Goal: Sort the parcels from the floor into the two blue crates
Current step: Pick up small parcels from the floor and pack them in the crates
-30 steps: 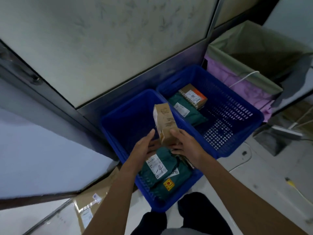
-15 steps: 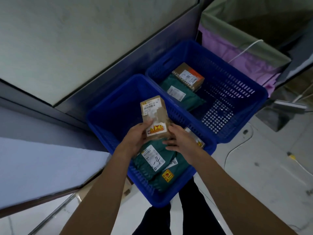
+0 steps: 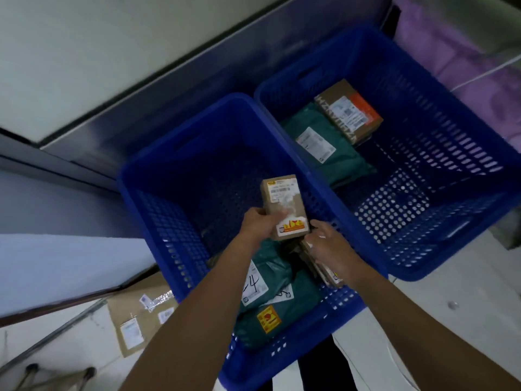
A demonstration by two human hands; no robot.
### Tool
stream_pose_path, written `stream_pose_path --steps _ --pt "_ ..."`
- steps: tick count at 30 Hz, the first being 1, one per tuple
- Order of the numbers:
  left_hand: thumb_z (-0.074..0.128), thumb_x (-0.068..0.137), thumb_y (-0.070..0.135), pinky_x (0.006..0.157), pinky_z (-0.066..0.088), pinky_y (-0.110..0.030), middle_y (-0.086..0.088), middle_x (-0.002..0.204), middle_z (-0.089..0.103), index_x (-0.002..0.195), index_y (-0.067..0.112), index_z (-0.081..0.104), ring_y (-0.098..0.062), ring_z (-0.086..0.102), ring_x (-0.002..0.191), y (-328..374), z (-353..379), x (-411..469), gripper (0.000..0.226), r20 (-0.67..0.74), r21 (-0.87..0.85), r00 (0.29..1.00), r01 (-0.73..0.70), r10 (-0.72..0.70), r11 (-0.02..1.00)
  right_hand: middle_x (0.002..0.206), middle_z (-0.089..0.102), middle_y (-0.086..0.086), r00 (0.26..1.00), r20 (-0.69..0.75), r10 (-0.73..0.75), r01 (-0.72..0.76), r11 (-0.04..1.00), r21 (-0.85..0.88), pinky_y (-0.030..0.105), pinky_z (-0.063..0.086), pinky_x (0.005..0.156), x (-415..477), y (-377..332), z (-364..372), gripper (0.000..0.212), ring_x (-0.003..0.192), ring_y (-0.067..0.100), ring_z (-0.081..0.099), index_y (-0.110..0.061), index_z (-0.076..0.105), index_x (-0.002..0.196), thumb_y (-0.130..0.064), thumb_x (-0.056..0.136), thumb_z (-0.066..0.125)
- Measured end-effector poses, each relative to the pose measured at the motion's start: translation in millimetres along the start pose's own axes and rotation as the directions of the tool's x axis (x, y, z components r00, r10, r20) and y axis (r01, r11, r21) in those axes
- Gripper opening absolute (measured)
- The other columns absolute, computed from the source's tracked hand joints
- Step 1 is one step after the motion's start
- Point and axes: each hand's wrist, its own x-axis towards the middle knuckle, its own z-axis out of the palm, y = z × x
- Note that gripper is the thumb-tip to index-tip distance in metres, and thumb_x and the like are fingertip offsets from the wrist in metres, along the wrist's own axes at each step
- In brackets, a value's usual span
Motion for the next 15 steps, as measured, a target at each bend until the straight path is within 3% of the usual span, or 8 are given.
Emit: stream_pose_path --steps 3,7,12,15 --pt "0.083 0.079 0.03 0.079 0.062 -0.034 -0.005 0.11 0.075 0.115 0.012 0.071 -0.016 0.074 0.09 -11 23 27 0.042 -0.019 -0.012 1.0 0.014 -0.015 1.0 0.127 0.052 -0.004 0.993 0.039 -0.111 0.118 0.955 -0.271 0.029 0.044 0.088 15 -1 -7 0.045 0.104 0.014 0.052 -0.026 0.041 0.149 -0.027 0.105 0.051" --pt "0.081 0.08 0.043 0.089 0.059 -0.043 0.001 0.102 0.074 0.099 0.022 0.071 -0.021 0.071 0.094 -26 45 52 0.03 -0.07 -0.047 0.994 0.076 -0.079 0.996 0.14 0.04 -0.002 0.982 0.1 -0.159 0.187 0.875 -0.446 0.028 0.043 0.086 35 2 -10 0.054 0.108 0.017 0.051 -0.029 0.03 0.155 -0.027 0.105 0.049" --pt "0.073 0.088 0.041 0.09 0.058 -0.041 -0.002 0.106 0.074 0.107 0.017 0.073 -0.021 0.069 0.096 -45 67 70 0.03 -0.03 -0.065 0.991 0.129 -0.131 0.989 0.165 0.021 0.004 0.969 0.18 -0.168 0.246 0.668 -0.702 0.031 0.038 0.107 71 7 -6 0.065 0.14 0.024 0.039 -0.019 0.013 0.162 -0.028 0.106 0.043" --pt "0.067 0.092 0.038 0.095 0.056 -0.04 -0.005 0.114 0.071 0.118 0.014 0.07 -0.021 0.067 0.102 -51 70 79 0.035 -0.004 -0.016 0.988 0.151 -0.151 0.988 0.161 0.029 0.012 0.969 0.211 -0.13 0.245 0.628 -0.739 0.038 0.039 0.111 90 14 0 0.061 0.138 0.027 0.041 -0.012 0.02 0.159 -0.032 0.105 0.041"
